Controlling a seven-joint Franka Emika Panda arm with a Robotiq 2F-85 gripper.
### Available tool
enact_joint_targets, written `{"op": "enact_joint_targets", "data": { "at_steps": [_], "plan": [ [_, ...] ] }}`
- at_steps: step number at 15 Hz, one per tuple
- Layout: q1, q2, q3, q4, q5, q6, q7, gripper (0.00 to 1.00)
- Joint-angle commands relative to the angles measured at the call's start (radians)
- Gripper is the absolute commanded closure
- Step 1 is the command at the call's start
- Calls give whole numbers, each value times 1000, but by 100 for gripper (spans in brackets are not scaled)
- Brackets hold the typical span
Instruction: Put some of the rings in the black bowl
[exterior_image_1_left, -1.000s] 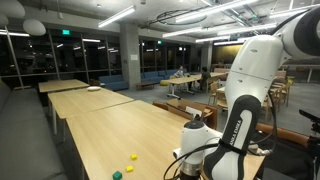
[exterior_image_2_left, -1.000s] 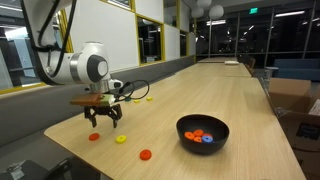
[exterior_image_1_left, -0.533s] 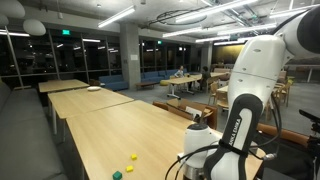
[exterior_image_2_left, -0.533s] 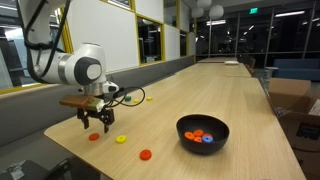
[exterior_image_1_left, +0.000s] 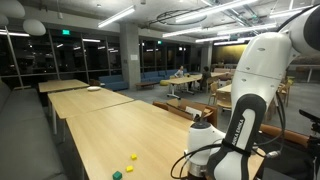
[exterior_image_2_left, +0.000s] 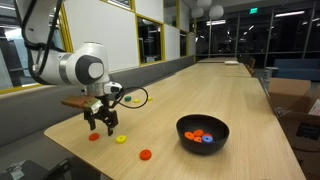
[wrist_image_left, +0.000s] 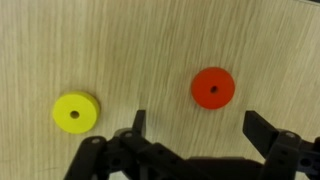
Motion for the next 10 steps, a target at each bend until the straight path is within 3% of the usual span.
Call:
{"op": "enact_joint_targets", "data": {
  "at_steps": [1,10],
  "plan": [
    [53,-32,-30,-13,-12,-26,78,0],
    [130,-37,-59,-26,-22,-27,203,0]
  ]
}}
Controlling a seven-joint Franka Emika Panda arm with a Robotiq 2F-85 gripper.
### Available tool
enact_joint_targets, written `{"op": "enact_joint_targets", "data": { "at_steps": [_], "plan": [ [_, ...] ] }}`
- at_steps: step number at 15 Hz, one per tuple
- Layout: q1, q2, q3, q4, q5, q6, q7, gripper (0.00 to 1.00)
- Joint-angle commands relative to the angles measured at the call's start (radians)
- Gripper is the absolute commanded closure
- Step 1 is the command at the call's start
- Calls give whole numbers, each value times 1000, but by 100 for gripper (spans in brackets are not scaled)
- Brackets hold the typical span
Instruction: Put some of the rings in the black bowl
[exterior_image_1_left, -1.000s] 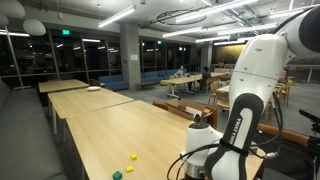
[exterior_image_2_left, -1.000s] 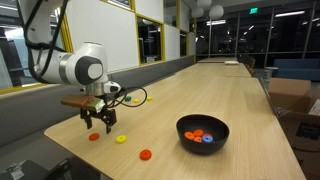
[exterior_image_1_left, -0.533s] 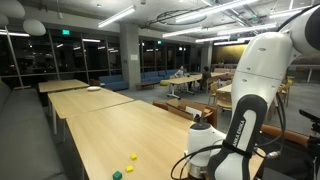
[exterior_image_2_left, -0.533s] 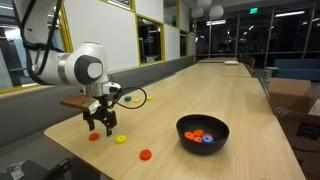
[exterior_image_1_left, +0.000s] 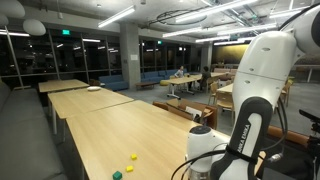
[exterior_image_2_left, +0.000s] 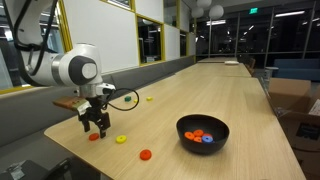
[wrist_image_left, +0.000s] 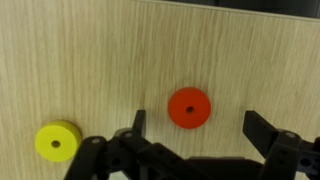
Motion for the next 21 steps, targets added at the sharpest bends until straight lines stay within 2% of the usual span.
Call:
{"op": "enact_joint_targets", "data": {
  "at_steps": [1,11,12,13,19,20,21],
  "plan": [
    [50,-36,-38,-23,-26,-8,67,0],
    [126,-40,-106,-41,-81,4,167,0],
    [130,-40,-112,-42,-88,9,172,25],
    [134,-41,-117,-43,-95,10,176,26],
    [130,-55,-127,-47,-118,11,183,73],
    [127,-59,-127,-49,-119,11,182,80],
    [124,-61,-126,-52,-117,11,179,81]
  ]
}}
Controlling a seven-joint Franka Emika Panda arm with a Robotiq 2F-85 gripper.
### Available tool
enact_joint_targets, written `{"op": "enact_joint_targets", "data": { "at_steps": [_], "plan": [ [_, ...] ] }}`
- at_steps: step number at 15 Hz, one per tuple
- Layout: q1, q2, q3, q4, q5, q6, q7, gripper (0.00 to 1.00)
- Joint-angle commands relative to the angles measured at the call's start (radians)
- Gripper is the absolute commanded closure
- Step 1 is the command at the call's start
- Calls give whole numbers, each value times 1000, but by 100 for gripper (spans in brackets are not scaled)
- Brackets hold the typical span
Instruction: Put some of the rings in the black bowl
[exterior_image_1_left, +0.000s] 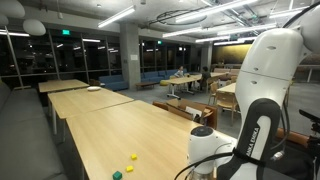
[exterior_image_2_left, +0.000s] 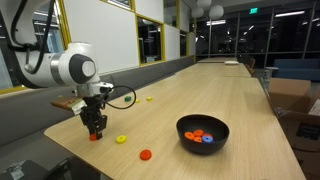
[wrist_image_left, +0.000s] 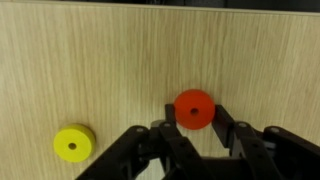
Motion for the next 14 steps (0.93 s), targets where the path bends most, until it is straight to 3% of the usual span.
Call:
{"op": "enact_joint_targets", "data": {
  "at_steps": [1,5,8,14],
  "plan": [
    [4,-42,-15,-35,-18,12,20,79],
    [-36,-89,-32,-63,-9,20,1,79],
    [-85,-157,-81,-91,-26,20,1,79],
    [-265,-262,-186,-82,-125,4,8,79]
  ]
}}
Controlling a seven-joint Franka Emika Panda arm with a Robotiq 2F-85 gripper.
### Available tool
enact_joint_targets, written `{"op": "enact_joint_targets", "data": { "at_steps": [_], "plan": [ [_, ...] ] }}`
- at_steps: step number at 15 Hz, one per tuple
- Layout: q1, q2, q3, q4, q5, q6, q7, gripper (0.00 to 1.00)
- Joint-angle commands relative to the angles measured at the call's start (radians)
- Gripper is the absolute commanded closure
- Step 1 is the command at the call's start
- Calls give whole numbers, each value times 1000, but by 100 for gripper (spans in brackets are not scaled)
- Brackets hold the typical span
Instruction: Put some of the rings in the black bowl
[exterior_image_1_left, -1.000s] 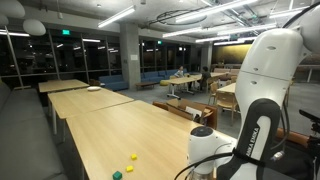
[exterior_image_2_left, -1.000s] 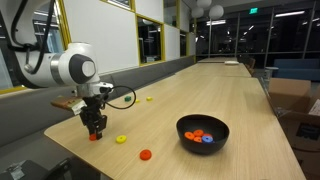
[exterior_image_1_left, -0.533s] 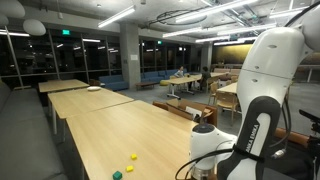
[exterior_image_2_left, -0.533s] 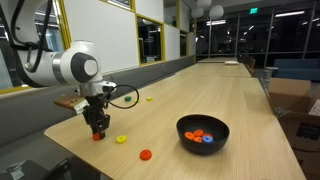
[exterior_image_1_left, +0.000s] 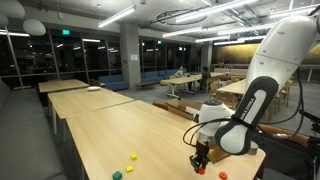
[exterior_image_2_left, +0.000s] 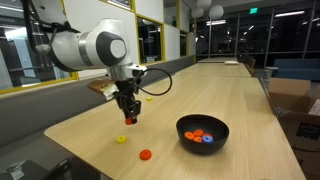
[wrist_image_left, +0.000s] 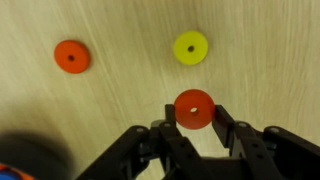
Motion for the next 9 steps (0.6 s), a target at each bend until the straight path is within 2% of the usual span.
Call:
{"op": "enact_joint_targets", "data": {
  "at_steps": [1,5,9],
  "plan": [
    [-120,-87,-39,-11,-72,2,13,79],
    [-247,-74,-51,56,-79,-9,27,79],
    [-310,-21,-51,153,-48,-26,75,79]
  ]
}}
